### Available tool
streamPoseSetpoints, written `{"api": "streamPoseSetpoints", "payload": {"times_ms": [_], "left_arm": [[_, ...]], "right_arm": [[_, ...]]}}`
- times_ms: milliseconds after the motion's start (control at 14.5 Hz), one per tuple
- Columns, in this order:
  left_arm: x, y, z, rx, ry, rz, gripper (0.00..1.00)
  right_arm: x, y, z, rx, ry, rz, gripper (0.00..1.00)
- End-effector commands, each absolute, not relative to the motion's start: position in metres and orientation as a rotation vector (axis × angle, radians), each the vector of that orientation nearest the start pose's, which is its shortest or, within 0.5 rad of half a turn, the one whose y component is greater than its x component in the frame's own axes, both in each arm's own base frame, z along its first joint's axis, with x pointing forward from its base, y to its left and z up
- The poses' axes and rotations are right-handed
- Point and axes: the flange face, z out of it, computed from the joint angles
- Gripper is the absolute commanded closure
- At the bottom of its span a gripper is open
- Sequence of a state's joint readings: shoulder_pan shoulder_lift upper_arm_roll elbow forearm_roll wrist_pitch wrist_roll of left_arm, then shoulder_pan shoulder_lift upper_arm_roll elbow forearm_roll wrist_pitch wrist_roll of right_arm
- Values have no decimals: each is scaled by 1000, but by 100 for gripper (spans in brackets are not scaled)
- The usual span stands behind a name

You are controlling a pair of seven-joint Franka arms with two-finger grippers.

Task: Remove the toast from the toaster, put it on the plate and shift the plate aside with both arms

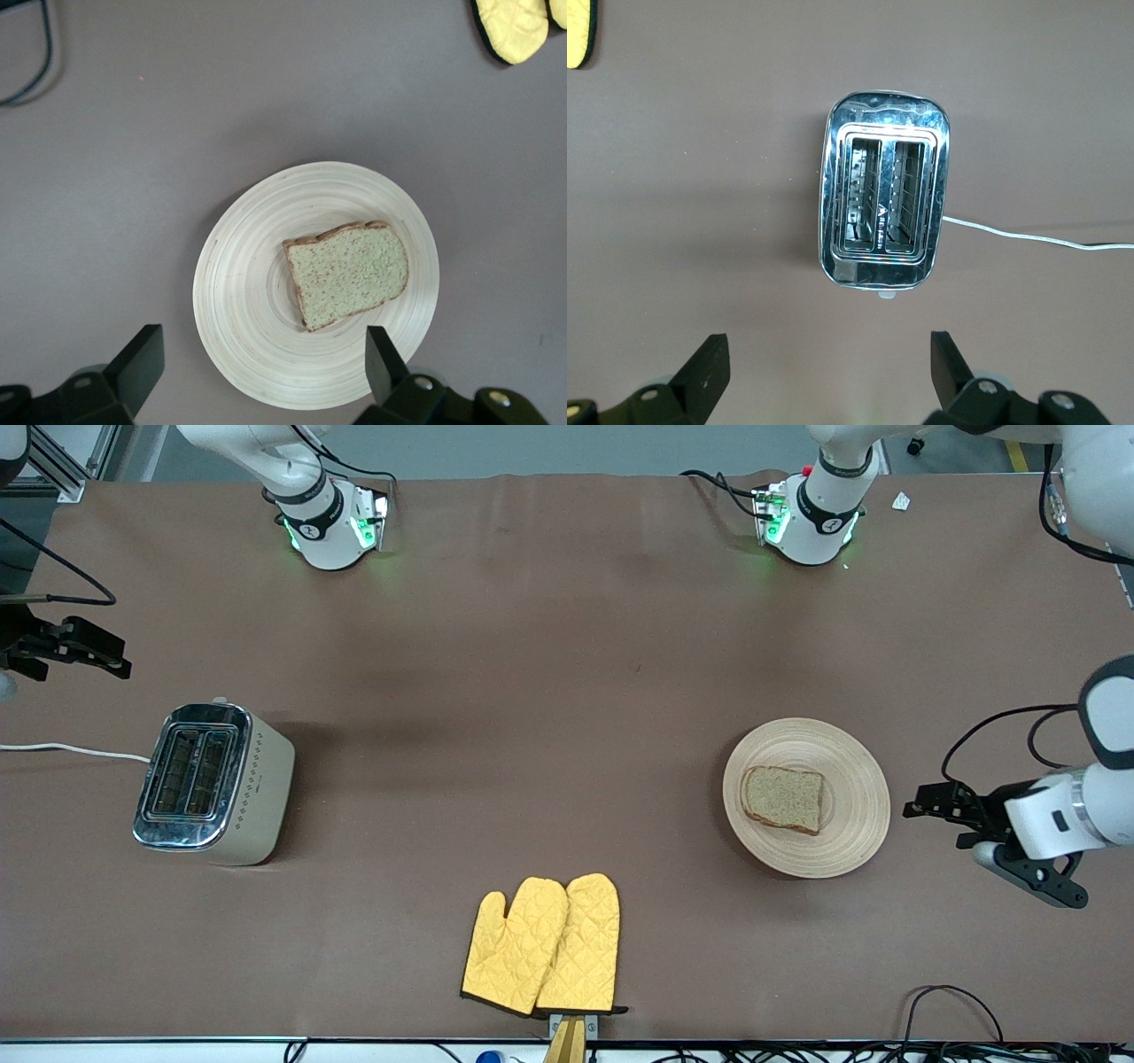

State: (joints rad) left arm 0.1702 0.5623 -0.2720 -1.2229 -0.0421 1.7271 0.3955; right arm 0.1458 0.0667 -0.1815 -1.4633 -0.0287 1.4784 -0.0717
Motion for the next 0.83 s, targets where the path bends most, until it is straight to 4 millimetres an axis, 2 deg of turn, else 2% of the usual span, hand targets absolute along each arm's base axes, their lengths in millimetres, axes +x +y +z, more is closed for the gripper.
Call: {"api": "streamPoseSetpoints", "payload": {"times_ms": [0, 138, 207, 276, 345, 483, 621, 759], "left_arm": [[689, -75, 504, -3150, 611, 6, 0], [666, -105, 536, -3125, 423, 49, 0], [657, -110, 554, -3128, 360, 27, 0], [644, -110, 585, -3134, 279, -40, 0], [631, -116, 605, -3133, 260, -75, 0], [609, -105, 620, -3109, 225, -5, 0], [600, -87, 632, -3107, 179, -27, 0], [592, -86, 641, -3101, 176, -43, 0]], "right_arm": [[567, -17, 637, -3174, -44, 72, 0], [567, -15, 637, -3162, -45, 68, 0], [567, -15, 637, -3160, -45, 68, 0], [567, -16, 637, -3160, -43, 70, 0], [567, -17, 637, -3159, -41, 70, 0], [566, -17, 636, -3159, -40, 72, 0], [566, -18, 637, -3159, -33, 72, 0], [567, -21, 636, -3167, -25, 71, 0]]}}
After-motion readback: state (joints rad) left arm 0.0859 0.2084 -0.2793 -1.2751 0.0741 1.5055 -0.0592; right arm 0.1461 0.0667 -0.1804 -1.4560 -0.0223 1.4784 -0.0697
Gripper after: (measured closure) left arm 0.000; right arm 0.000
